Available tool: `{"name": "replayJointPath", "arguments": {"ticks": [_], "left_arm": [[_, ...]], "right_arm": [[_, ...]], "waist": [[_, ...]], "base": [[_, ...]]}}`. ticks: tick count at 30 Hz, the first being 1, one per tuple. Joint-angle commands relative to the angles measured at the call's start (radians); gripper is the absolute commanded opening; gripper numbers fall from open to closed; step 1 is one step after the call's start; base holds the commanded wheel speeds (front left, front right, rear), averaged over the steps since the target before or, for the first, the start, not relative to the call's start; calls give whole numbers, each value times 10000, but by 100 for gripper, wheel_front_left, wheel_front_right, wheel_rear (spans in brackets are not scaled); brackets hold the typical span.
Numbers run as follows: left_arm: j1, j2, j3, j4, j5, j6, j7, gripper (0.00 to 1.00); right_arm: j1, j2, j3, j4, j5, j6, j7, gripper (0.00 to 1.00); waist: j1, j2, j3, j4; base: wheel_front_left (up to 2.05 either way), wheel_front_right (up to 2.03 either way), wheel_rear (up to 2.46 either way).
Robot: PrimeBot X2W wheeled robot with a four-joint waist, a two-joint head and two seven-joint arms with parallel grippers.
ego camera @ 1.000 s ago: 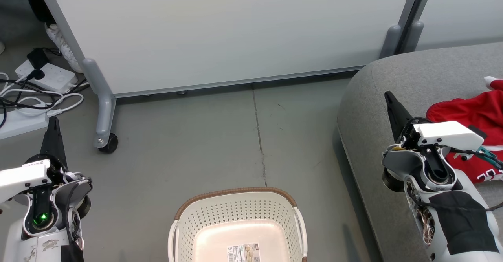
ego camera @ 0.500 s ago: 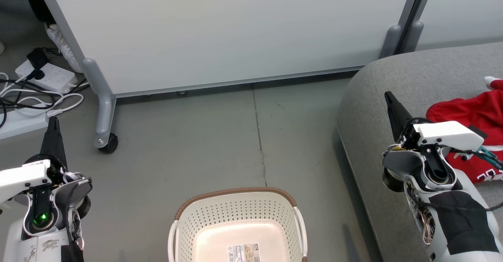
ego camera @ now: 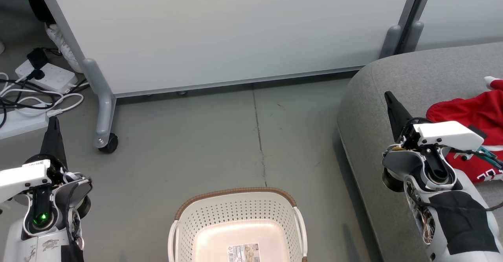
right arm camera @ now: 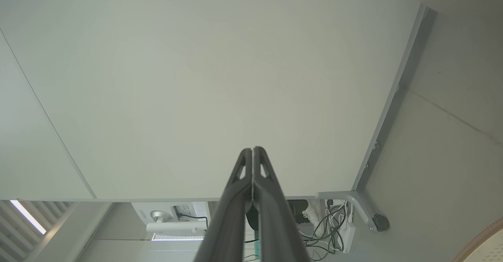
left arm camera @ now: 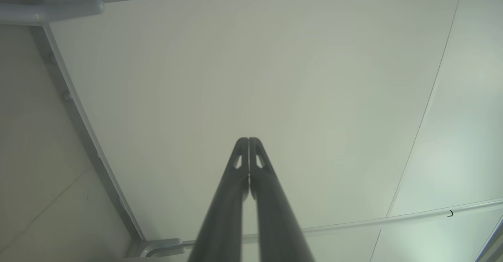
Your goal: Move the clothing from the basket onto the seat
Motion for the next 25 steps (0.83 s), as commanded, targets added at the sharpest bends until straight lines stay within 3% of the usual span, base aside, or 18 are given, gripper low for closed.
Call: {"name": "replayJointPath", "arguments": {"ticks": [1,25], "left_arm": [[-79,58,6,-5,-57,-53,-3,0],[-78,60,2,-6,-51,-53,-5,0]], "right_arm": [[-106,-85,13,27,12,25,33,0],[-105,-85,12,27,12,25,33,0]], "waist": [[0,-1,0,0],[0,-1,0,0]], "base": [[0,0,0],[0,0,0]]}}
